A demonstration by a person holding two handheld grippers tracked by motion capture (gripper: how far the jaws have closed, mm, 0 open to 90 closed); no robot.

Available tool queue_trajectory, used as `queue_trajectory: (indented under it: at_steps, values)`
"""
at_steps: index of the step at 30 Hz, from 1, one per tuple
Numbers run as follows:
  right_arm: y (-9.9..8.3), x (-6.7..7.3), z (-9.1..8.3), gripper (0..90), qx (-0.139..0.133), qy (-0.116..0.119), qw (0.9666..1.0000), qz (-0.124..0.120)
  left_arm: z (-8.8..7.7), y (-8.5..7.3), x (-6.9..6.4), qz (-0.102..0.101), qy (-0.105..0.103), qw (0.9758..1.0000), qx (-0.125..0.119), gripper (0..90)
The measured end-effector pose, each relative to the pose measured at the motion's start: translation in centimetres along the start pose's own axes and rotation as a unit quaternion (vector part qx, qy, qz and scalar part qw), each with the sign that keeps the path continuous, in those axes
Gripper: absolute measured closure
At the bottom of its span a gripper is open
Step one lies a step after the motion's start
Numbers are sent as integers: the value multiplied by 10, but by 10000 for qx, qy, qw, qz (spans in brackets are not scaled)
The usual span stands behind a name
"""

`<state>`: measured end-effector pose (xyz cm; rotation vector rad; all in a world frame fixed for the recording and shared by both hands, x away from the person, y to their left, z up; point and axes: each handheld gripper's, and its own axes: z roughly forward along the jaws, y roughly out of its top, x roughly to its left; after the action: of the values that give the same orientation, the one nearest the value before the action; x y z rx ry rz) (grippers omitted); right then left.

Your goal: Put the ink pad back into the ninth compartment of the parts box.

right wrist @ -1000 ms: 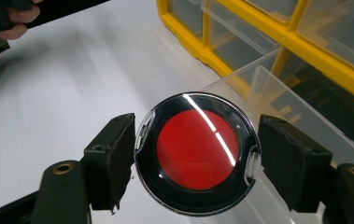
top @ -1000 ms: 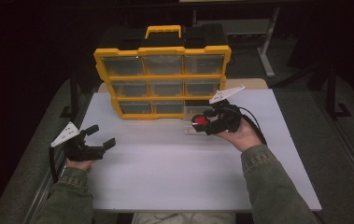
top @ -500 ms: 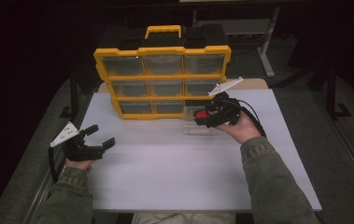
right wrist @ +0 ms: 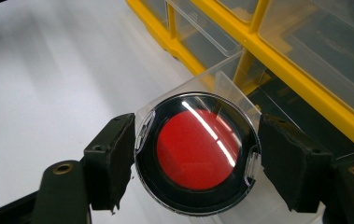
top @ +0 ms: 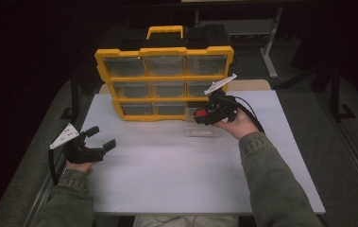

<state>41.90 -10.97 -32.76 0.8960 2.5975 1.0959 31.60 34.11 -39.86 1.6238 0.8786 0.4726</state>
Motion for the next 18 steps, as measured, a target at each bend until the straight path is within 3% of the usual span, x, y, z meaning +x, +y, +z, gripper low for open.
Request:
queue_trajectory:
  at_steps: [11,18]
  values:
    - [7,-4,13,285,186,-84,9998,17,1,0,0,7,-10,10000,5,0]
    - [7,-9,22,285,325,-111,9993,159,1,0,0,2,-27,10000,17,0]
